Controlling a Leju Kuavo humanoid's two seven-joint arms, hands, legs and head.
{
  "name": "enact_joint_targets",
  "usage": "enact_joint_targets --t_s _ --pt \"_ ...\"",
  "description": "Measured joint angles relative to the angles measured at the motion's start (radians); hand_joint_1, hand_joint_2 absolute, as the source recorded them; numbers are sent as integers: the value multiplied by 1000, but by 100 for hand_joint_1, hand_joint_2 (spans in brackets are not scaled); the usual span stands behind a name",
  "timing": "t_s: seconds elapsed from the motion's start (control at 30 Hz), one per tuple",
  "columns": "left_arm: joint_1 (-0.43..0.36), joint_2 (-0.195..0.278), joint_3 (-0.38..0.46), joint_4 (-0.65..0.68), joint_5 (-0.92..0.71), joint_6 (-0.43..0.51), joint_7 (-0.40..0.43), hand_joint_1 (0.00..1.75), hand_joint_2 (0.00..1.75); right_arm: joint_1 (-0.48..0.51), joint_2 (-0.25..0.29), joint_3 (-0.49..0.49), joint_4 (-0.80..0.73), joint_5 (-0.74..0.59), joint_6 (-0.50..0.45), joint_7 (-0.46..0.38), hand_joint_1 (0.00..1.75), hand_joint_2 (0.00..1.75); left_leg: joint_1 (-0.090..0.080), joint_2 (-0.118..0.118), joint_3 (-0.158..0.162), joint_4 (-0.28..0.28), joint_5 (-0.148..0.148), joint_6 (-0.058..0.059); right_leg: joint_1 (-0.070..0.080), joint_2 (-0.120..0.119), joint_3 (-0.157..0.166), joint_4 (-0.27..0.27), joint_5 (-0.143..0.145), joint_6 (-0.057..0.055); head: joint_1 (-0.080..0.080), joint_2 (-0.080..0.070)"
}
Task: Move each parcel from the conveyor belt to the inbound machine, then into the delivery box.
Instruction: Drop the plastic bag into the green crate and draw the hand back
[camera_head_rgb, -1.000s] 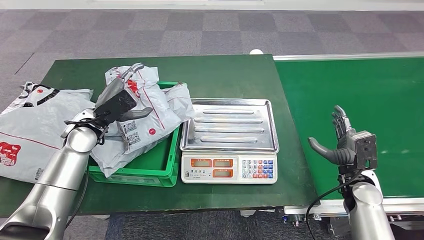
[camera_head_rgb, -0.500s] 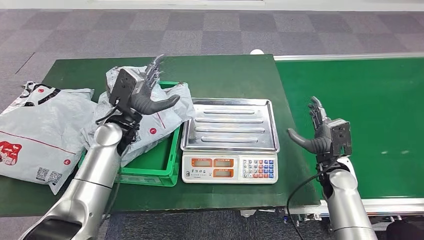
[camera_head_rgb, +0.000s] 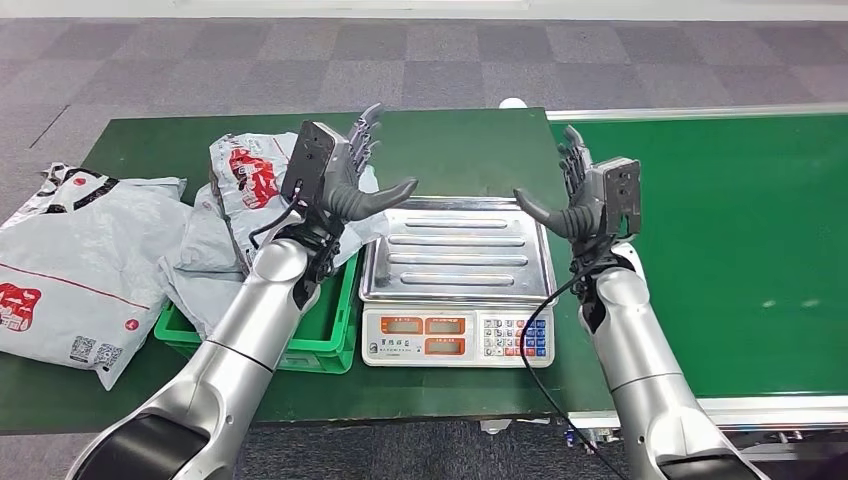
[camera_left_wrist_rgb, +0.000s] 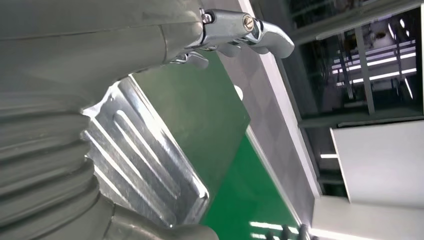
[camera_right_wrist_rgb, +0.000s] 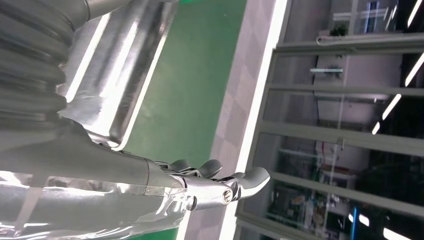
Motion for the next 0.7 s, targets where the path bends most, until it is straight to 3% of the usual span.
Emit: enact_joint_targets --t_s 0.23,0.5,0.7 --pt "-9 -3 -24 39 -12 30 -9 0 175 -64 33 37 38 11 -34 12 0 175 0 0 0 0 0 0 0 0 0 0 0 0 0 0" --pt "-23 -4 -46 61 -52 80 -2 0 175 -106 36 49 58 2 -38 37 0 175 0 0 0 0 0 0 0 0 0 0 0 0 0 0" --pt "-19 -4 -49 75 -79 107 -29 0 175 -110 35 55 76 -17 -57 6 0 175 0 -1 0 0 0 0 0 -1 0 0 0 0 0 0"
